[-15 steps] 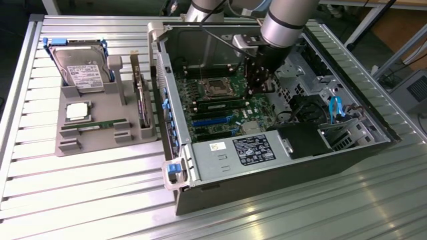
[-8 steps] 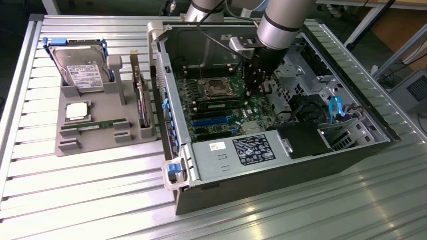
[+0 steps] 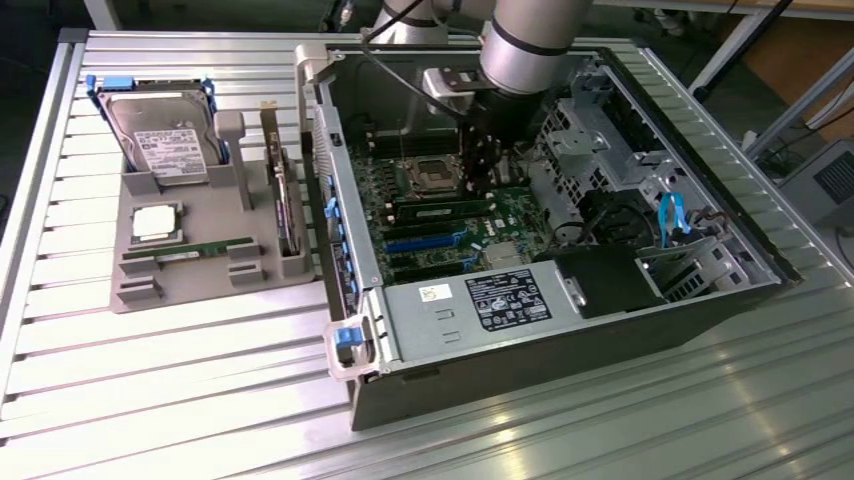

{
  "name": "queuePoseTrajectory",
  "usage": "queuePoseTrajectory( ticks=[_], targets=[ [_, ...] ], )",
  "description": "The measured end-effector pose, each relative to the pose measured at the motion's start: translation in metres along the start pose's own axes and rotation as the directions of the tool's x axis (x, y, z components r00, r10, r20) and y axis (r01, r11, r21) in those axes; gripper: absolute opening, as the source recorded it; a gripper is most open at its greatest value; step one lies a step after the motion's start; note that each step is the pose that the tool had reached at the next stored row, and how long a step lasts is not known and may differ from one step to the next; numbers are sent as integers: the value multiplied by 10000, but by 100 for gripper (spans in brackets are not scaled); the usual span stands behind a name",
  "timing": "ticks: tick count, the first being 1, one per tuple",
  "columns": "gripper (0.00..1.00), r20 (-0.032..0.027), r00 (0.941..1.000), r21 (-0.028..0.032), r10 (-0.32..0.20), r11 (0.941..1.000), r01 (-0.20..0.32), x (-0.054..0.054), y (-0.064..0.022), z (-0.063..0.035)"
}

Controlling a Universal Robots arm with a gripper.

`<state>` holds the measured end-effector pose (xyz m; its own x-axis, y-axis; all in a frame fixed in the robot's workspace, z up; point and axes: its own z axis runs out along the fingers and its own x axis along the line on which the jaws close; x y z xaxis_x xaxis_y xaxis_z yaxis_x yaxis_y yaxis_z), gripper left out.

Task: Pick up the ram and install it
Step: 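Press down the ram until it locks into place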

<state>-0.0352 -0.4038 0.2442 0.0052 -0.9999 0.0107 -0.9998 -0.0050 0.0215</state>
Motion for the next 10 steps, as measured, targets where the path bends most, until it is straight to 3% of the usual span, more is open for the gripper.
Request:
queuePoseTrajectory(
  ticks=[8, 10],
  targets=[
    [10, 1, 10000, 21, 1, 10000, -1, -2, 369, 23],
    [10, 2, 10000, 33, 1, 10000, -1, -4, 510, 48]
  ],
)
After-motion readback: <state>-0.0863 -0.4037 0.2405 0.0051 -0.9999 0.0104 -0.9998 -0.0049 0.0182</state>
